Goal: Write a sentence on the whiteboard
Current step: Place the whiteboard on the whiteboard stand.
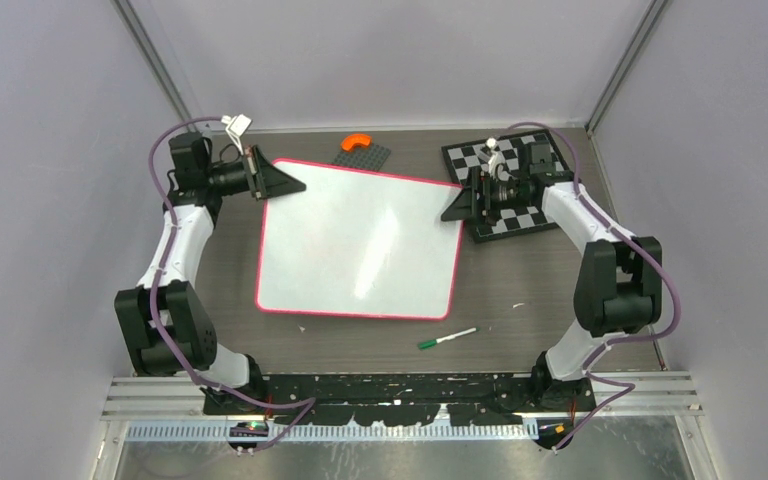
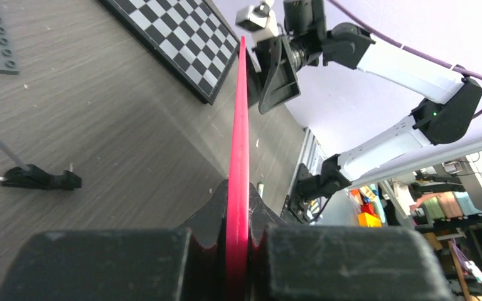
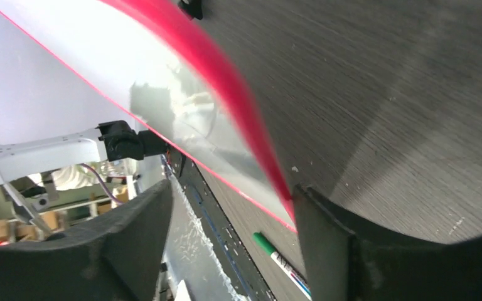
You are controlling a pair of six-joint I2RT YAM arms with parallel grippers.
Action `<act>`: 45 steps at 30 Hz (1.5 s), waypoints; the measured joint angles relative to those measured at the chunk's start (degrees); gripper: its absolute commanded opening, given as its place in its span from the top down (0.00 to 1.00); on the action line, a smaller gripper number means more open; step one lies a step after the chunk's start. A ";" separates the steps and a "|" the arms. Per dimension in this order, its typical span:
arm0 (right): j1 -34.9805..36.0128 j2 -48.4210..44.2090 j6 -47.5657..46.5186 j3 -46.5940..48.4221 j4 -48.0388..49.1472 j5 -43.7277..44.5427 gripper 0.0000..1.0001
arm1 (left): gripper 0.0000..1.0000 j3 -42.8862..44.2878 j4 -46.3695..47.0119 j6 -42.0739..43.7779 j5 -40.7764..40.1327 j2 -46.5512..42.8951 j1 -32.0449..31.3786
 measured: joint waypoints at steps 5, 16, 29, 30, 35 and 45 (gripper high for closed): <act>-0.13 1.42 4.72 -4.59 3.48 -3.56 0.61 | 1.00 -2.08 4.00 -0.85 -0.87 -0.76 1.31; 3.17 1.42 9.49 12.52 8.61 -5.46 0.28 | 1.00 -2.75 8.41 -4.76 -1.81 -2.23 1.29; -2.16 1.07 15.04 9.79 13.46 -1.75 0.16 | 1.00 -3.15 40.52 -28.85 -4.74 -0.74 7.85; -2.10 0.90 15.28 9.79 13.75 -1.79 0.16 | 1.00 -3.15 42.23 -29.83 -5.27 -0.22 8.44; -1.90 0.33 16.13 9.79 14.19 -2.40 0.16 | 1.00 -3.61 47.08 -30.69 -7.30 0.83 10.91; -1.86 0.17 16.20 9.75 13.49 -3.45 0.16 | 1.00 -12.31 58.12 -29.00 -10.43 1.62 19.19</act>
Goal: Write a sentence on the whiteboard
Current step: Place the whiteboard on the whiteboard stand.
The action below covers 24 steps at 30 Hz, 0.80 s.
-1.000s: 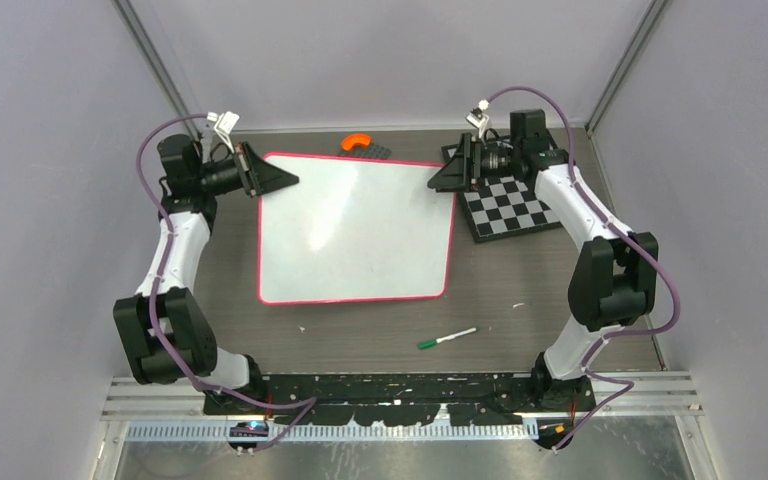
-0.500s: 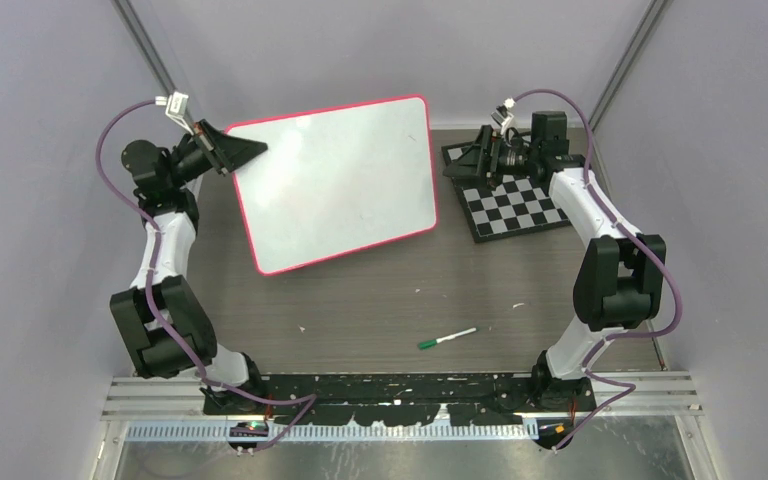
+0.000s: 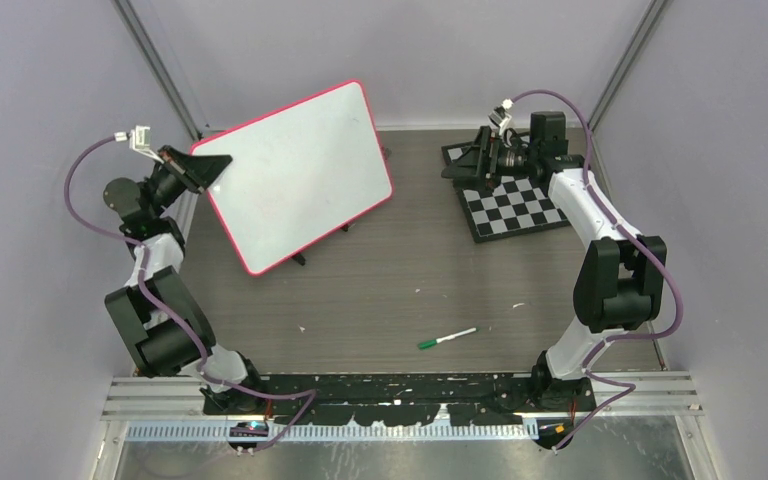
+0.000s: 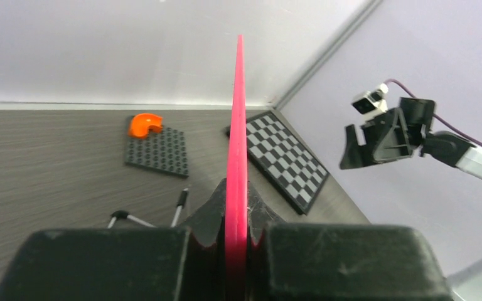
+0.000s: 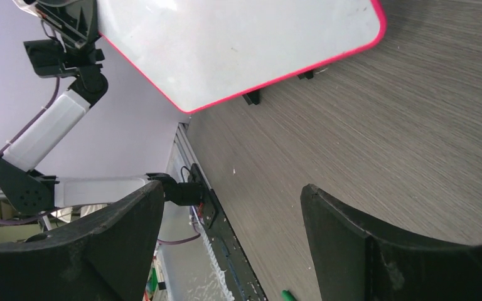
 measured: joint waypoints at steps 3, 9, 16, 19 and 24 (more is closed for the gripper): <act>0.28 0.00 -0.09 -0.39 -0.20 -0.28 0.16 | 1.00 -3.69 2.75 1.77 -1.51 0.85 2.14; 0.98 0.00 -1.18 -0.72 -1.77 -0.37 0.16 | 1.00 -9.53 10.91 2.19 -3.45 3.80 4.28; 1.88 0.00 -3.52 -0.68 -5.11 -0.79 0.16 | 1.00 -10.34 16.55 0.24 -4.39 5.42 5.14; 2.21 0.02 -4.26 -0.57 -6.27 -0.81 0.16 | 1.00 -10.34 17.42 -0.13 -5.51 5.03 5.29; 2.54 0.04 -4.59 -0.13 -7.15 -0.87 0.16 | 1.00 -10.34 17.29 -0.17 -8.26 1.81 5.97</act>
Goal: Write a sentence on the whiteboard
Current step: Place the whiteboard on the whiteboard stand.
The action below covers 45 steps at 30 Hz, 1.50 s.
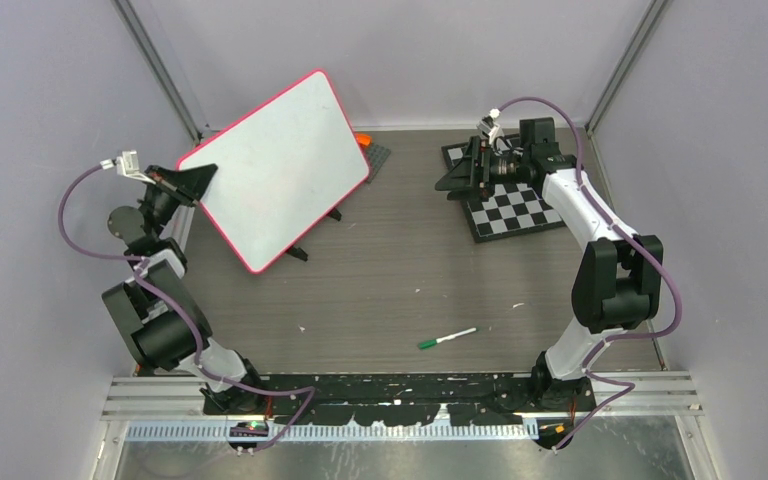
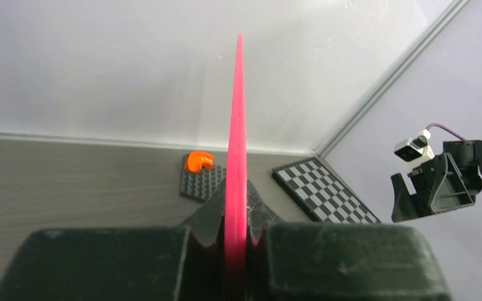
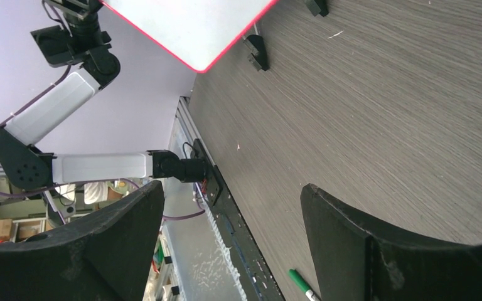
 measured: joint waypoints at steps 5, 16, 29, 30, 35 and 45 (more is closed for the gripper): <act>0.04 0.00 -0.55 0.13 -0.79 -0.11 0.16 | 1.00 -0.57 0.20 1.27 -3.39 -4.09 1.14; 0.04 0.02 -1.95 0.76 -2.71 -0.57 0.16 | 1.00 -13.35 -0.52 6.08 -5.81 -8.00 2.19; 0.04 0.02 -2.67 0.76 -3.54 -0.94 0.16 | 0.68 -20.02 -1.73 14.12 -5.49 -18.93 2.23; 0.04 0.02 -2.69 0.76 -3.65 -0.94 0.16 | 0.64 -20.28 -1.86 15.72 -5.33 -19.45 2.25; 0.11 0.02 -3.39 0.87 -4.42 -0.96 0.16 | 0.43 -23.08 -8.87 23.98 -5.44 -25.79 2.69; 0.13 0.02 -6.64 1.79 -7.80 -0.87 0.16 | 0.12 -15.52 -35.85 36.04 -7.15 -37.57 2.75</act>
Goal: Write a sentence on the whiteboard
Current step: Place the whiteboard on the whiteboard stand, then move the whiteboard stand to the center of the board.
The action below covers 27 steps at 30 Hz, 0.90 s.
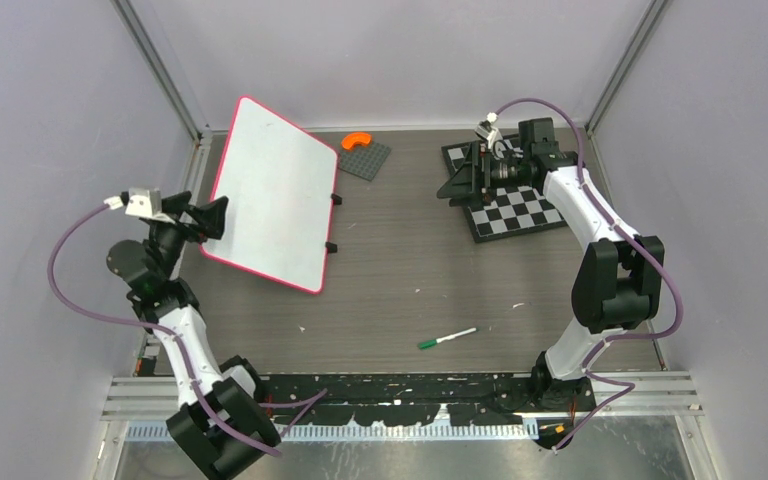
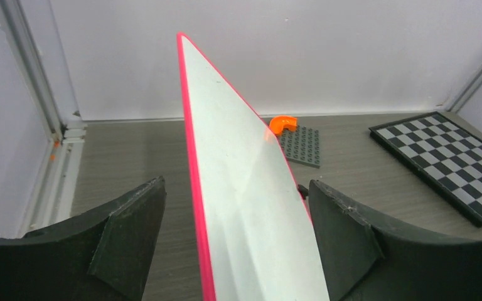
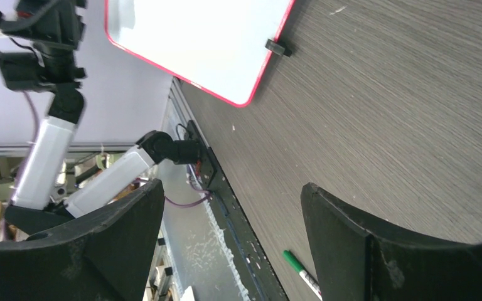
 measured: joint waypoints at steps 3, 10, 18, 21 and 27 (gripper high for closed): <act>0.13 0.00 -3.19 0.46 -3.17 0.92 0.16 | 0.06 6.64 -11.85 5.51 -0.22 0.39 0.00; 0.90 0.00 -11.67 3.26 -11.37 4.52 0.16 | 0.00 29.35 -44.06 20.96 -0.44 7.17 -0.17; 0.98 1.03 -17.84 3.98 -16.79 8.00 0.16 | 0.00 58.80 -73.26 38.64 -6.19 21.75 -12.55; 0.98 1.11 -22.03 4.52 -20.48 10.67 0.16 | 0.00 65.11 -82.47 46.07 -11.43 27.26 -27.15; -0.44 0.11 -28.02 3.08 -25.53 15.32 0.13 | 0.12 65.59 -92.87 57.00 -24.92 38.62 -52.92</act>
